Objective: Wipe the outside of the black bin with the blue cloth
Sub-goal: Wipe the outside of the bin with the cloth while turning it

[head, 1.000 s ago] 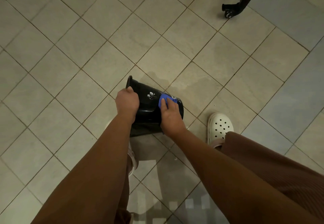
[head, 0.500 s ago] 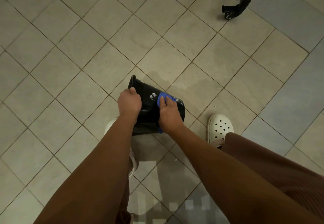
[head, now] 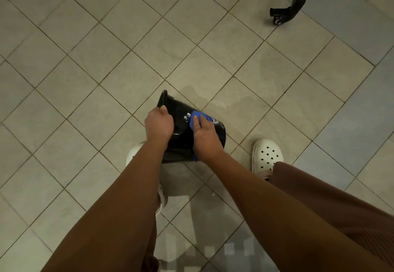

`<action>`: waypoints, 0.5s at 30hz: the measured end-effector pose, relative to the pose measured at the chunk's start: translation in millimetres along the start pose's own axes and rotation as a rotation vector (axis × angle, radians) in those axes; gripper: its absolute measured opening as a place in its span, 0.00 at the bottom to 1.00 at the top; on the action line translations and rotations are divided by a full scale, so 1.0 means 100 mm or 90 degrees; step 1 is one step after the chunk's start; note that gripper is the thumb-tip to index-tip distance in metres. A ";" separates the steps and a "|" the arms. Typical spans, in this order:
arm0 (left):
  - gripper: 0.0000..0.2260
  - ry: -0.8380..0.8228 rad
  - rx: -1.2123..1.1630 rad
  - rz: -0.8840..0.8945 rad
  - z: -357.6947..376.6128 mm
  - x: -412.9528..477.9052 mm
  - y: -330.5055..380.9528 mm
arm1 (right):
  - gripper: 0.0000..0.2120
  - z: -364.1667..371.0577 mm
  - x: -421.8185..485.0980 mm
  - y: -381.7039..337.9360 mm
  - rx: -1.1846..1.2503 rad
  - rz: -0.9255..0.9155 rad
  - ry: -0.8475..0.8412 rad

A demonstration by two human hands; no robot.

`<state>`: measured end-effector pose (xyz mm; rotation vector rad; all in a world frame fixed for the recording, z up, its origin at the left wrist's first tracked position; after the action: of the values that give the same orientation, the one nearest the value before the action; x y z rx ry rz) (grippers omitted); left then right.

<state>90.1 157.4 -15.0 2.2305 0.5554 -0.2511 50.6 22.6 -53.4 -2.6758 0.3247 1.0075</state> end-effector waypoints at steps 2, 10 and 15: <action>0.18 -0.001 0.003 0.000 0.01 0.00 0.02 | 0.49 -0.01 0.02 0.06 -0.003 0.043 -0.021; 0.17 -0.017 0.005 0.006 0.01 0.02 0.01 | 0.40 0.05 -0.13 -0.07 0.009 -0.007 0.034; 0.17 -0.018 0.020 0.018 0.05 0.02 0.06 | 0.43 -0.04 0.04 0.00 0.002 -0.003 0.025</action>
<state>94.7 151.2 -14.9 2.2591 0.5079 -0.2790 55.8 21.3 -52.7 -2.6942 0.3267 0.9531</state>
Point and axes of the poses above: each hand's wrist, its own x-axis towards the middle knuckle, its own z-axis out of the palm, y = z × x, the point moved 8 cm from there along x, towards the middle knuckle, and after that the axes turned 15 degrees about z, right-handed, at the moved point
